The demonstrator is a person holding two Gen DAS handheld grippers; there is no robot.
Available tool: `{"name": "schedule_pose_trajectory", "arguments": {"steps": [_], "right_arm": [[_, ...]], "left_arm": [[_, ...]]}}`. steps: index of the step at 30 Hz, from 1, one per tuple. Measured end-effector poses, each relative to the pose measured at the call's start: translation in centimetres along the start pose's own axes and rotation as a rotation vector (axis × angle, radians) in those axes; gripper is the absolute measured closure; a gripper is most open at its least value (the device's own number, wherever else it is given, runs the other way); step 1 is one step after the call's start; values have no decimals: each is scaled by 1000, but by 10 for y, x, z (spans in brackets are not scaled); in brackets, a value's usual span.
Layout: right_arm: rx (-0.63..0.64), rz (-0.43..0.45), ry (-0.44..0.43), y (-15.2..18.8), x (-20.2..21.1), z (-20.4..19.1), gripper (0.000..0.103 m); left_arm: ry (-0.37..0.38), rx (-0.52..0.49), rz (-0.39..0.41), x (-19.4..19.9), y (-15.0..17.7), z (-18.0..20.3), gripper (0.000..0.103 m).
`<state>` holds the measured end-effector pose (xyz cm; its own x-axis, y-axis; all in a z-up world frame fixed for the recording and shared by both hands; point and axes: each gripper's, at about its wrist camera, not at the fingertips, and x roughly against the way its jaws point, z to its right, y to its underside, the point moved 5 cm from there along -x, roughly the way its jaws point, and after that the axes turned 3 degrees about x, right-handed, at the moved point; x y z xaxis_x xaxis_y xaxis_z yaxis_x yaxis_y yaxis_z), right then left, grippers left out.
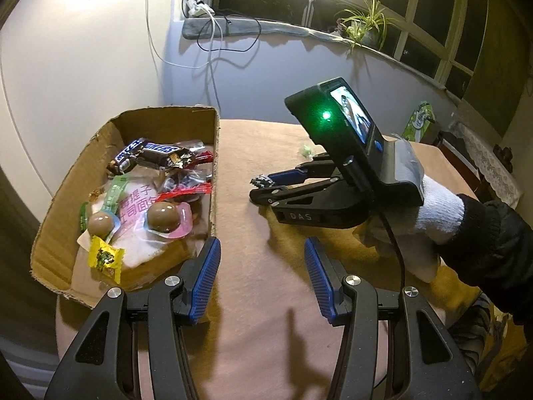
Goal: Organize snacks
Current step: 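Lift the black-white packet with the right gripper while the left grasps the clear green candy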
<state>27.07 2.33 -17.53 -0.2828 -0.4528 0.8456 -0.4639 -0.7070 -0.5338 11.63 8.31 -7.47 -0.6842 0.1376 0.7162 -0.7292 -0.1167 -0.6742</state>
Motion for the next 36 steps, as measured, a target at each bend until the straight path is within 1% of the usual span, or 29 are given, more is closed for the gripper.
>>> {"name": "schedule_pose_trajectory", "arguments": {"steps": [2,4,5,6,11,13,17,21,27,31,33,36], "right_arm": [[-12,3,-1,3,3,4,75],[-22,2,-1,4,5,10,84],[-26,1,6,7,8,14,91],[-28,2,7,8,9,16,92],[-69,3,6,22,20,31,92],[-80,0,-8,27,23,35,92],[-77,8,12,40,34,39,92],[-132,21,22,60,46,54,93],[-190,38,67,80,64,80,93],[-217,41,90,91,71,96,93],[-219,42,110,97,76,104,93],[-223,43,116,100,78,110,93]], "left_arm": [[4,2,-1,-2,-1,2,51],[5,-1,-2,-5,-4,4,51],[8,-3,-3,-6,-4,6,51],[10,-6,-4,-8,-5,8,51],[22,-19,-15,-15,-5,17,51],[26,-25,-21,-17,-4,20,51],[33,-16,-22,-20,-9,23,51],[47,-13,-27,-33,-16,34,51],[61,-16,-36,-64,-34,58,52],[37,-22,-44,-92,-46,70,52],[25,-14,-57,-108,-54,71,53],[14,4,-79,-128,-64,69,54]]}}
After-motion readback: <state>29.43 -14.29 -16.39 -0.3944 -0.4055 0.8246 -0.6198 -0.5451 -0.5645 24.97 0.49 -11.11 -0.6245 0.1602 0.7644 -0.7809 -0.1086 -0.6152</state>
